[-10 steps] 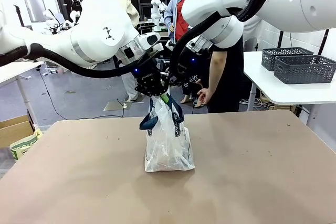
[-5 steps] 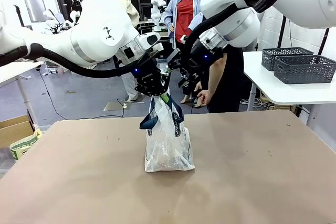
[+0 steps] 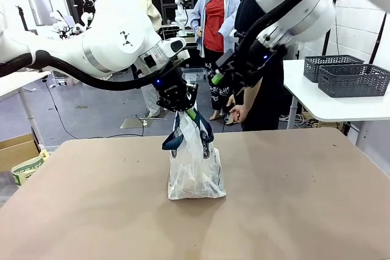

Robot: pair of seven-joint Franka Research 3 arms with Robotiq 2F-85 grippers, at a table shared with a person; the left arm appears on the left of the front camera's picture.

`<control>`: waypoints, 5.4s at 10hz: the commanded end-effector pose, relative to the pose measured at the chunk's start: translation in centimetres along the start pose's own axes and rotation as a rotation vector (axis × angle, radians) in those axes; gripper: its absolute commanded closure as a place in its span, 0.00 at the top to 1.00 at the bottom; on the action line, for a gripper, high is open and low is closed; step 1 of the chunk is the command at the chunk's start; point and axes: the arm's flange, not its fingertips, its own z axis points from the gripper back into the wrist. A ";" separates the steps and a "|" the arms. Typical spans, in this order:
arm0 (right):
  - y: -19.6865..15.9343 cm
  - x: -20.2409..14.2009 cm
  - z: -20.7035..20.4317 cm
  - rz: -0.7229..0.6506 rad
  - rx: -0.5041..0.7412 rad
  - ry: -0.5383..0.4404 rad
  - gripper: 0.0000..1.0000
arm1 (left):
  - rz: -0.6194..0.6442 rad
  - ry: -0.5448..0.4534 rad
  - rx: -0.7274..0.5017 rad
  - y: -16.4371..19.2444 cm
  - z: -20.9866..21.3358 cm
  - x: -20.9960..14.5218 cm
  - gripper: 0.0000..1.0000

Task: Transfer purchased items from the store into the shopping bag.
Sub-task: Move the Reusable shopping bag to the right side of the table.

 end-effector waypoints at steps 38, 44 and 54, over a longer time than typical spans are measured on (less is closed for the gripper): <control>2.1 -3.9 2.9 0.829 -0.094 -0.190 1.00 | 0.383 0.080 0.743 20.2 25.5 -2.7 0.00; 2.1 -3.9 2.9 0.829 -0.094 -0.190 1.00 | 0.441 0.111 0.728 24.3 24.3 -3.7 0.00; 2.1 -3.9 2.9 0.829 -0.094 -0.190 1.00 | 0.570 -0.021 0.796 30.7 20.6 -2.9 0.00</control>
